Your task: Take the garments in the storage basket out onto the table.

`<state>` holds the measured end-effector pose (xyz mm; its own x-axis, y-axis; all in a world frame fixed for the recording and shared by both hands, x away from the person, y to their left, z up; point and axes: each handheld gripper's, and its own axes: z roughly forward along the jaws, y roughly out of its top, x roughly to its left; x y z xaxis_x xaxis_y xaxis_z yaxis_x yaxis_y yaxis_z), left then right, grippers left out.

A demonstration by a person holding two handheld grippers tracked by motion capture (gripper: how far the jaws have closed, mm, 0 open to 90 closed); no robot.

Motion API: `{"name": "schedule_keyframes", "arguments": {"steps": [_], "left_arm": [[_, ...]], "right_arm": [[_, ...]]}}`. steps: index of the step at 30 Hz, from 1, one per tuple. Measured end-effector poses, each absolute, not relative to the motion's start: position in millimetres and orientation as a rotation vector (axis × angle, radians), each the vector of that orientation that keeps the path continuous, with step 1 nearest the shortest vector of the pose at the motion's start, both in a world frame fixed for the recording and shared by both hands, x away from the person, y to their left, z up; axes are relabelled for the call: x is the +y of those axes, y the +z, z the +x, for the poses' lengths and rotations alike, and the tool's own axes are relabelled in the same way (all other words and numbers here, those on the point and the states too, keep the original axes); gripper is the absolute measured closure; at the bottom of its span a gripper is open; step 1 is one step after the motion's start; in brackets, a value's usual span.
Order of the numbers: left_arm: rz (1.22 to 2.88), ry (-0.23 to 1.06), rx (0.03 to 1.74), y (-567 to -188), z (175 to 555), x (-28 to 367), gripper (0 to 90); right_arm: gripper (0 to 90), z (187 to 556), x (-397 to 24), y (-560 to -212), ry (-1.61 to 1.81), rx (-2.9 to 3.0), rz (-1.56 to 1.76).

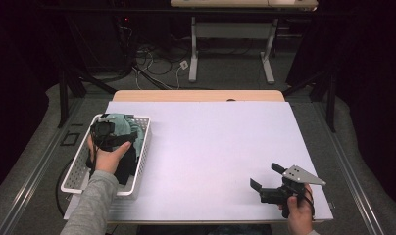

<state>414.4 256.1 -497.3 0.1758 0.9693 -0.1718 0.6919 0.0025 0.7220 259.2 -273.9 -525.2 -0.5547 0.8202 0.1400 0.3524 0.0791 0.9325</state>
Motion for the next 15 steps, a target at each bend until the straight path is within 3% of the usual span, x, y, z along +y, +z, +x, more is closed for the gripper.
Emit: {"name": "schedule_keyframes", "arguments": {"steps": [15], "left_arm": [[1.857, 0.531, 1.596, -506.4, 418.8, 248.9, 0.5]], "right_arm": [[0.0, 259.7, -273.2, -525.9, 1.483, 1.946, 1.157]]}}
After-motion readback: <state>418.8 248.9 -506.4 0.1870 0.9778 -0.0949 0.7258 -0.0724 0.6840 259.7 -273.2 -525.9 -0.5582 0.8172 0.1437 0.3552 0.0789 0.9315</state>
